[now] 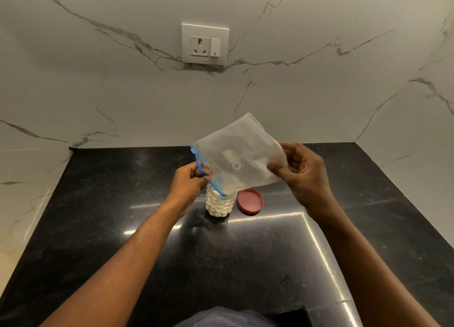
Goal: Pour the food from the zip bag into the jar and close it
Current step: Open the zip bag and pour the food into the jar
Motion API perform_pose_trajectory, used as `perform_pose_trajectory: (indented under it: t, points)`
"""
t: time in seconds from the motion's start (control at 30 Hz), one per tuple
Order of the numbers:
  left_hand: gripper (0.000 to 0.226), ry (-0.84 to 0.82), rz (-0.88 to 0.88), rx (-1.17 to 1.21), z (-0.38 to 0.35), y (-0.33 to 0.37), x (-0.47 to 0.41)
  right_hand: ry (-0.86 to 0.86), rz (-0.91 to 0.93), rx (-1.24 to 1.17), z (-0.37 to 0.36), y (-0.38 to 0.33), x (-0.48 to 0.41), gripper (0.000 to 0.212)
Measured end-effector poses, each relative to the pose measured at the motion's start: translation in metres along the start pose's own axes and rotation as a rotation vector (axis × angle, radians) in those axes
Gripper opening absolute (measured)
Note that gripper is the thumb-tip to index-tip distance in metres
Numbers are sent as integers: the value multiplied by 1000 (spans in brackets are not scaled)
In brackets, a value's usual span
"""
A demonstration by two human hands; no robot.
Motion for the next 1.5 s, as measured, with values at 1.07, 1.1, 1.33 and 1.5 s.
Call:
perform_pose_trajectory:
  t: [1.07, 1.1, 1.33, 1.5]
  points:
    - [23, 36, 13, 30, 1, 0, 7, -31, 197, 204, -18, -2, -24, 6]
    - [23, 38, 14, 31, 1, -1, 7, -1, 204, 206, -17, -3, -24, 11]
    - [20, 49, 44, 77, 3, -5, 3, -78, -56, -110, -17, 14, -22, 80]
    - [28, 59, 112, 172, 3, -8, 3, -148, -304, -364, -28, 57, 5, 108]
Point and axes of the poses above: each hand's wrist, its own x-axis away from the middle knuckle, its own z-axis out of the back of the hand, y = z × x, the point moved 4 cm from there along -x, towards the middle knuckle, and after that the axes turned 7 degrees about z, right-handed, at the moved point
